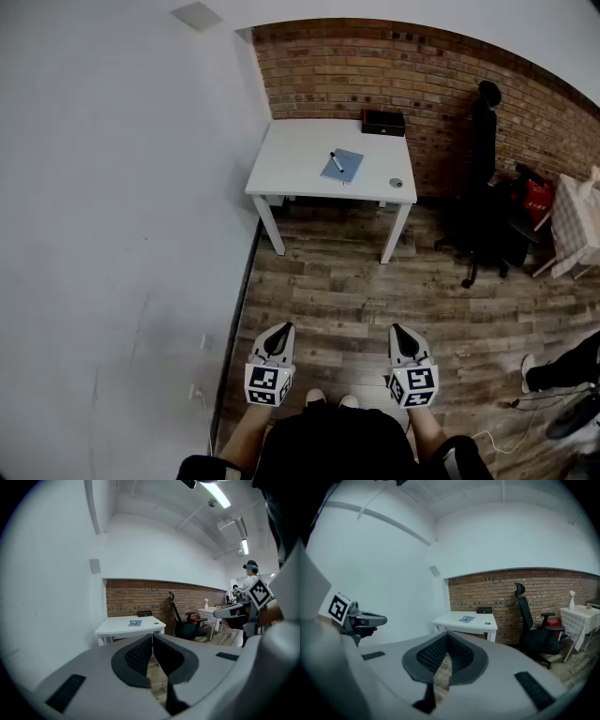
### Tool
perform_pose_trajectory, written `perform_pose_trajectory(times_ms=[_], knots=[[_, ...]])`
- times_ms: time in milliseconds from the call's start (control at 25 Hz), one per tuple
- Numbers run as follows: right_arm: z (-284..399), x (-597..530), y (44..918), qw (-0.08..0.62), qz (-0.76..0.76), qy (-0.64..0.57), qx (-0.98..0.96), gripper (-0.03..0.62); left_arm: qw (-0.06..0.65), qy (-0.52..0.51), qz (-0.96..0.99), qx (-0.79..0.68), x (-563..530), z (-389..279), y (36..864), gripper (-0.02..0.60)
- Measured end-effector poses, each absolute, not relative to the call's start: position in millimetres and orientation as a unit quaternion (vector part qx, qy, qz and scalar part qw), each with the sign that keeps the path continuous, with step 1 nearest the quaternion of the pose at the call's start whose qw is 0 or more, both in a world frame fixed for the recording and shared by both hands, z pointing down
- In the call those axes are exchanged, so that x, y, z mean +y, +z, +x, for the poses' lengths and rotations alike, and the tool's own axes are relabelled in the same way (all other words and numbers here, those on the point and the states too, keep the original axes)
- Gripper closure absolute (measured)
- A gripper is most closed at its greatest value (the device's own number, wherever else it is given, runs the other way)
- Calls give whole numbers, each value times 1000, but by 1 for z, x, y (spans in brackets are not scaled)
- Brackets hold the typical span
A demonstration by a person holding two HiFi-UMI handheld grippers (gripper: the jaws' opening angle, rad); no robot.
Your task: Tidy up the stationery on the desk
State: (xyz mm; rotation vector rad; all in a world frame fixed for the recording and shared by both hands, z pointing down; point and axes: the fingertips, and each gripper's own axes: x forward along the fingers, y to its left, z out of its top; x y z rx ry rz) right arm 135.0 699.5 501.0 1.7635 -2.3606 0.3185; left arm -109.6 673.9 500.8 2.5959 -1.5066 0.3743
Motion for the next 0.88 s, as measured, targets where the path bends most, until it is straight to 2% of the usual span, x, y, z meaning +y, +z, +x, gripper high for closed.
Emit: perform_pose_trajectory(times_ms=[880], knots=[[97, 688, 488, 94, 612, 78, -782, 569, 71, 115, 861, -491, 662, -147, 505, 563]])
